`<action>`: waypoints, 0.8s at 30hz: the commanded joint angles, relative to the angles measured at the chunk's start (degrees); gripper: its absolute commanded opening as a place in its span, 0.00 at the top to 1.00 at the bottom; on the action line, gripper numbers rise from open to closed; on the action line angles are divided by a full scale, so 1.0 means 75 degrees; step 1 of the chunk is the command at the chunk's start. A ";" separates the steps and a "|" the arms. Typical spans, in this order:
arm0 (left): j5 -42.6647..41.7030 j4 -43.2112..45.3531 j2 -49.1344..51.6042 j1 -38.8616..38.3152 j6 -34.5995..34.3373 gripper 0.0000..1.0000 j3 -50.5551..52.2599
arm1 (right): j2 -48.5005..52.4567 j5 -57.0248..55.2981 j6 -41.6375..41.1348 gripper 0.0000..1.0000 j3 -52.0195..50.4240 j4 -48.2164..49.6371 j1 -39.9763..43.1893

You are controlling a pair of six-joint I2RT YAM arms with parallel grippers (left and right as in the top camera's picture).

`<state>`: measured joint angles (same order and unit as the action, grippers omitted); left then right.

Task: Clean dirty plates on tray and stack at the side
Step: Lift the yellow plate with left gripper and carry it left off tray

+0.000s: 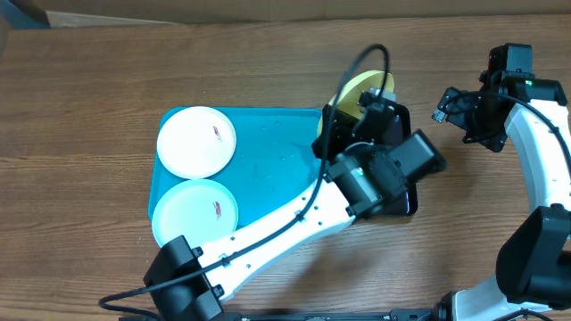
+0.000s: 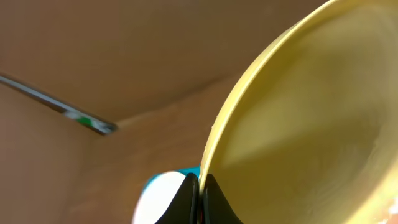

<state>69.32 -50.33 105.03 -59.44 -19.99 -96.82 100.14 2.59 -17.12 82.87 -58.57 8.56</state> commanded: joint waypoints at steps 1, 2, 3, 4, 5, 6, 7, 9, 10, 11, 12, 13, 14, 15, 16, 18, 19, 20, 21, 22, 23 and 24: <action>0.1186 0.0041 0.0009 -0.0125 0.0102 0.96 -0.0227 | -0.0029 0.0006 -0.0029 0.00 0.0052 0.0020 0.0020; 0.1186 0.0041 0.0009 -0.0157 0.0102 0.96 -0.0227 | -0.0029 0.0006 -0.0029 0.00 0.0052 0.0020 0.0020; 0.1186 0.0041 0.0009 -0.0184 0.0102 0.96 -0.0227 | -0.0029 0.0006 -0.0029 0.00 0.0052 0.0020 0.0020; 0.1186 0.0041 0.0009 -0.0189 0.0099 0.96 -0.0227 | -0.0029 0.0006 -0.0029 0.00 0.0052 0.0020 0.0020; 0.1177 0.0047 0.0009 -0.0195 0.0096 0.96 -0.0227 | -0.0029 0.0006 -0.0029 0.00 0.0052 0.0020 0.0020; 0.1177 0.0076 0.0009 -0.0195 0.0096 0.96 -0.0227 | -0.0029 0.0006 -0.0029 0.00 0.0052 0.0020 0.0020; 0.1172 0.0128 0.0009 -0.0195 0.0096 0.96 -0.0227 | -0.0029 0.0006 -0.0029 0.00 0.0052 0.0020 0.0020; 0.1142 0.0233 0.0009 -0.0169 0.0096 0.96 -0.0227 | -0.0029 0.0006 -0.0029 0.00 0.0052 0.0020 0.0020; 0.1134 0.0283 0.0009 -0.0160 0.0093 0.96 -0.0227 | -0.0029 0.0006 -0.0029 0.00 0.0052 0.0020 0.0020; 0.1061 0.0326 0.0009 -0.0154 0.0093 0.96 -0.0227 | -0.0029 0.0006 -0.0029 0.00 0.0052 0.0020 0.0020; 0.0895 0.0344 0.0009 -0.0134 0.0093 0.96 -0.0227 | -0.0029 0.0006 -0.0029 0.00 0.0052 0.0020 0.0020; 0.0612 0.0347 0.0009 -0.0114 0.0087 0.96 -0.0227 | -0.0029 0.0006 -0.0029 0.00 0.0052 0.0020 0.0020; 0.0291 0.0344 0.0009 -0.0073 0.0079 0.96 -0.0227 | -0.0029 0.0006 -0.0032 0.00 0.0052 0.0020 0.0020; -0.0111 0.0326 0.0009 -0.0023 0.0029 0.96 -0.0227 | -0.0029 0.0006 -0.0029 0.00 0.0052 0.0020 0.0020; -0.0702 0.0283 0.0009 0.0061 -0.0087 0.96 -0.0221 | -0.0029 0.0006 -0.0029 0.00 0.0052 0.0020 0.0020; -0.1810 0.0169 0.0012 0.0256 -0.0455 0.96 -0.0210 | -0.0029 0.0006 -0.0029 0.00 0.0052 0.0020 0.0020; -0.2489 0.0108 0.0035 0.0411 -0.0711 0.96 -0.0204 | -0.0029 0.0006 -0.0029 0.00 0.0052 0.0020 0.0020; -0.3209 0.0073 0.0052 0.0597 -0.0868 0.96 -0.0201 | -0.0029 0.0006 -0.0029 0.00 0.0052 0.0020 0.0020; -0.3742 0.0061 0.0079 0.0755 -0.0944 0.95 -0.0195 | -0.0029 0.0006 -0.0029 0.00 0.0052 0.0017 0.0020; -0.4500 0.0055 0.0085 0.1003 -0.0988 0.96 -0.0184 | -0.0029 0.0006 -0.0029 0.00 0.0052 0.0020 0.0020; -0.5132 0.0061 0.0108 0.1241 -0.1017 0.96 -0.0152 | -0.0029 0.0006 -0.0032 0.00 0.0052 0.0020 0.0020; -0.5721 0.0052 0.0117 0.1495 -0.1099 0.96 -0.0137 | -0.0029 0.0006 -0.0029 0.00 0.0052 0.0020 0.0020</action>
<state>44.45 -49.78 105.06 -52.66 -24.16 -96.82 100.14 2.59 -17.12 82.87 -58.59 8.56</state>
